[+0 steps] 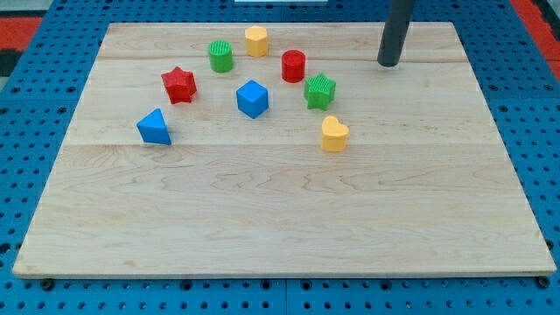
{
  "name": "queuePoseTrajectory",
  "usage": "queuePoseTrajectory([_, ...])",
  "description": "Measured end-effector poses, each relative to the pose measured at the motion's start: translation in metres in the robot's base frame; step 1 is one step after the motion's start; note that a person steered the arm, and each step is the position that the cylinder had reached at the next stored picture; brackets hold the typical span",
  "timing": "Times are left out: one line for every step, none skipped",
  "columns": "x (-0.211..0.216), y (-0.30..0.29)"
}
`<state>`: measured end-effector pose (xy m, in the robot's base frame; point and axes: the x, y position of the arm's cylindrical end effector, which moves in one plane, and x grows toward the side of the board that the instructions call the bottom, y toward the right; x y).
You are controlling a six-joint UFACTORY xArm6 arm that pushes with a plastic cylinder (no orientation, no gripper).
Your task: Touch the red circle
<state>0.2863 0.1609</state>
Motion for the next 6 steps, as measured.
queuePoseTrajectory([0.0, 0.007])
queuePoseTrajectory([0.0, 0.003])
queuePoseTrajectory([-0.01, -0.007])
queuePoseTrajectory([-0.015, -0.031])
queuePoseTrajectory([-0.024, -0.07])
queuePoseTrajectory([-0.026, -0.126])
